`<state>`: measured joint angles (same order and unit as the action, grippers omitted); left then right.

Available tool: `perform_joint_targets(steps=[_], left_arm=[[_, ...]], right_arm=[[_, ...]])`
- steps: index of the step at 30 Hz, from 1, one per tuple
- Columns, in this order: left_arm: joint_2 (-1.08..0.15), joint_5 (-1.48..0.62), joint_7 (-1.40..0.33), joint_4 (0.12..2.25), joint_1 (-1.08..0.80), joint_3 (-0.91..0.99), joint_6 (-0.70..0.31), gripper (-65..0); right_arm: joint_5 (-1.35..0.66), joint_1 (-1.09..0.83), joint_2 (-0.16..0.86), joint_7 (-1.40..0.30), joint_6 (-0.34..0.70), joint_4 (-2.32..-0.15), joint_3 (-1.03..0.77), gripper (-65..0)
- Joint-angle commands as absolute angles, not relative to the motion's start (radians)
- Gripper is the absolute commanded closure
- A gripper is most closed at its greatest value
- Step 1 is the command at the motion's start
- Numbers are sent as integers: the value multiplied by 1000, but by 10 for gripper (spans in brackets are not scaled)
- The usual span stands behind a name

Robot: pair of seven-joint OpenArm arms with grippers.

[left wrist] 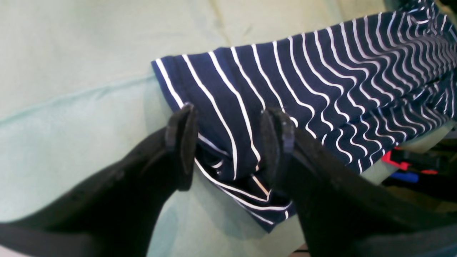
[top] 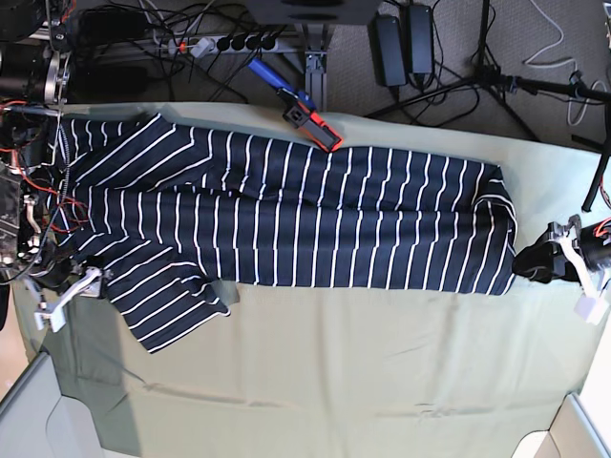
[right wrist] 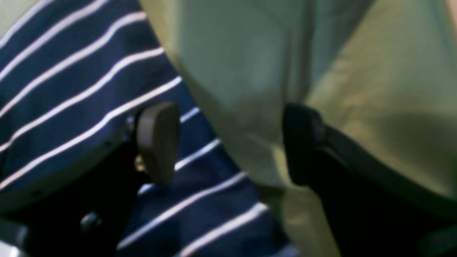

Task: Fold the T-shirt properly
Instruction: 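Grasp the folded edge again with both grippers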

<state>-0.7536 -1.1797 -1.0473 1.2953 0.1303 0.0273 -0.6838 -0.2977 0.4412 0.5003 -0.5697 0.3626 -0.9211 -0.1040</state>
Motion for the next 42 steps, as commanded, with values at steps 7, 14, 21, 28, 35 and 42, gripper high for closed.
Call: perform_joint_targets(steps=[7,14,21,28,35,42], left_arm=[[-779,-1197,-1037,1310,149,39,-698,-329],[-779,-1197,-1036,1310,147,39,-698,-329],[-779,-1197,-1036,1310,147,39,-698,-329],[-779,-1193,-1028,1310,147,39,-698,-329],[-779,-1193,-1021,1310,147,39,-698,-329],[-779,-1193,-1017,1310,147,39,-698,-329]], right_arm=[[-299,467,450,-544,364,-913,-107,-441],[-307,467,406,-569,366,-922,-107,-441],[-361,467,401,-628,368,-1004,-107,-441],[-393,464,401,-634,371,-1031,-107,-441],[-366,451,402,-624,369,-1030,-107,-441],[-366,451,396,-621,370,-1030,-107,-435]])
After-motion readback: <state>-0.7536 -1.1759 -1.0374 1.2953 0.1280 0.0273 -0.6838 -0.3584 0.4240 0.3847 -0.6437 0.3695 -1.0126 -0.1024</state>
